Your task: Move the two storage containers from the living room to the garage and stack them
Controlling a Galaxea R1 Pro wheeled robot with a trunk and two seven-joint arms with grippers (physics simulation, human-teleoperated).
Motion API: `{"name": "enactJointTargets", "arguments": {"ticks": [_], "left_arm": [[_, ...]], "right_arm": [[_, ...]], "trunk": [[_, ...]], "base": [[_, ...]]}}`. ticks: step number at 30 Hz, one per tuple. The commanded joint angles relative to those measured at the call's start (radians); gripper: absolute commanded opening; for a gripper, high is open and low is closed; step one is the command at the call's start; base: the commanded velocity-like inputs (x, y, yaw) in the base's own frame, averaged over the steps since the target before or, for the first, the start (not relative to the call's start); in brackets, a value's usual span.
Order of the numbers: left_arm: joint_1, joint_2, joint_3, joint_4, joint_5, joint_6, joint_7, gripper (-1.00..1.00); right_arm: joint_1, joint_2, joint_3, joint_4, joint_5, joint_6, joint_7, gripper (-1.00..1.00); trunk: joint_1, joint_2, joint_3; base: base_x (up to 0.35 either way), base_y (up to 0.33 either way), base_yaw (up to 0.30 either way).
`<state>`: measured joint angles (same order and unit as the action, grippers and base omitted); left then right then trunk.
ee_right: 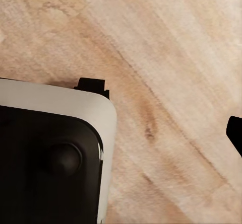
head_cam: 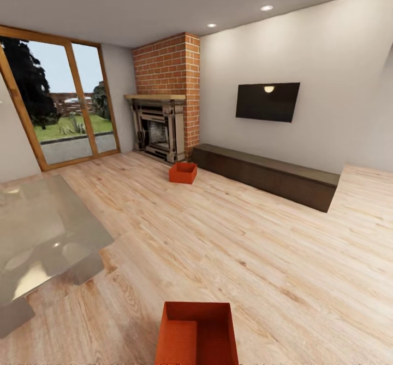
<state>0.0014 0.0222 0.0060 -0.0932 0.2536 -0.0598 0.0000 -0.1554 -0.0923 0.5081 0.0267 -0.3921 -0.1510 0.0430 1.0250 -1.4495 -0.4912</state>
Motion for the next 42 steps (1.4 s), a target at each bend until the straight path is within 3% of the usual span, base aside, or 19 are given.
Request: {"name": "enactJointTargets", "arguments": {"ticks": [1, 42], "left_arm": [[0.000, 0.000, 0.000, -0.001, 0.004, -0.002, 0.000, 1.00], [0.000, -0.001, -0.003, -0.002, 0.004, -0.002, 0.000, 1.00]], "right_arm": [[-0.001, 0.000, 0.008, 0.003, -0.011, -0.005, 0.005, 1.00], [-0.001, 0.002, 0.015, 0.004, -0.002, -0.001, 0.005, 1.00]], "trunk": [[0.000, 0.000, -0.002], [0.000, 0.000, -0.068]], "base": [[0.000, 0.000, 0.000], [0.000, 0.000, -0.019]]}}
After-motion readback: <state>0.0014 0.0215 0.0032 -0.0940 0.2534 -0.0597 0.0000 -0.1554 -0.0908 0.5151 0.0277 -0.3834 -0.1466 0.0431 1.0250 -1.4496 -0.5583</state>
